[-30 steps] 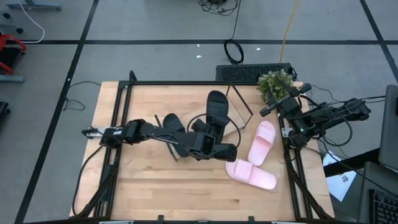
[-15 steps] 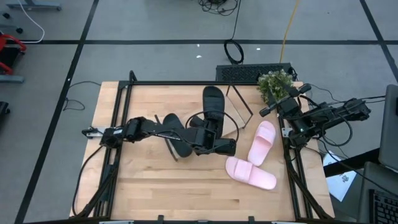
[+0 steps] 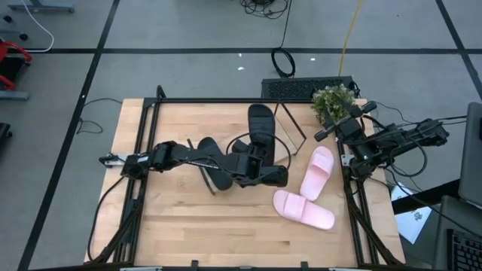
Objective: Pick and place slides into the shelf
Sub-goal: Put the black slipper on the shelf
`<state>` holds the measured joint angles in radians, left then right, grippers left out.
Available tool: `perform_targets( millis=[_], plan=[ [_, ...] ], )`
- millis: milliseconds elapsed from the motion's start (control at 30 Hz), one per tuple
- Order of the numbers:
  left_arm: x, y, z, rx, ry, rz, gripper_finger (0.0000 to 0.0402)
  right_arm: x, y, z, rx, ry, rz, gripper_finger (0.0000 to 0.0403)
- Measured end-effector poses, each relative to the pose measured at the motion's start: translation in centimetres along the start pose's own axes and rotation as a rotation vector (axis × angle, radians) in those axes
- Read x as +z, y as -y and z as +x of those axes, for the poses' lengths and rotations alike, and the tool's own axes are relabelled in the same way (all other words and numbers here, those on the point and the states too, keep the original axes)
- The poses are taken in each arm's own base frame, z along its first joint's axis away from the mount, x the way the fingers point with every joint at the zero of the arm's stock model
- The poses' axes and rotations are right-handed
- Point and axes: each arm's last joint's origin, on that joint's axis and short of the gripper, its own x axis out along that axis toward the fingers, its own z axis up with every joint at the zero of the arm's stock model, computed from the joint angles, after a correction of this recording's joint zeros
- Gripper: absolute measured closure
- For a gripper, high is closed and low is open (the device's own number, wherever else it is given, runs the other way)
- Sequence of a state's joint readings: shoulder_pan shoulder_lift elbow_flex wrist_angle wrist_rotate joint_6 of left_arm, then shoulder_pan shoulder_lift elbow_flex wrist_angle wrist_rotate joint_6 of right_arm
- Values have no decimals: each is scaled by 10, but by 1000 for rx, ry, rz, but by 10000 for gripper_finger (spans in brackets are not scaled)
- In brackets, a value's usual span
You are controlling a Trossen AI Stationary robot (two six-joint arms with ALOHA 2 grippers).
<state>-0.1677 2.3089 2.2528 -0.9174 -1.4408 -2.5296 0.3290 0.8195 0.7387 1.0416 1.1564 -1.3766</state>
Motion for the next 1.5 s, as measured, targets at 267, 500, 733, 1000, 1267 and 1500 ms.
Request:
perform_targets(
  millis=[267, 500, 733, 1000, 1267, 1500],
  plan=[
    [-4, 3, 0, -2, -10, -44, 360, 0, 0, 0, -1, 1, 13, 243],
    [-7, 7, 8, -10, -1, -110, 356, 0, 0, 0, -1, 1, 13, 243],
    [-23, 30, 18, -10, -66, -449, 355, 0, 0, 0, -1, 0, 8, 243],
    [-17, 37, 28, -132, 101, -482, 355, 0, 0, 0, -2, -1, -5, 243],
    [-15, 32, 30, -133, 115, -410, 355, 0, 1, 0, -2, 0, -19, 243],
    [-11, 26, 31, -130, 120, -363, 355, -1, 10, -1, -14, 1, 1, 243]
  ],
)
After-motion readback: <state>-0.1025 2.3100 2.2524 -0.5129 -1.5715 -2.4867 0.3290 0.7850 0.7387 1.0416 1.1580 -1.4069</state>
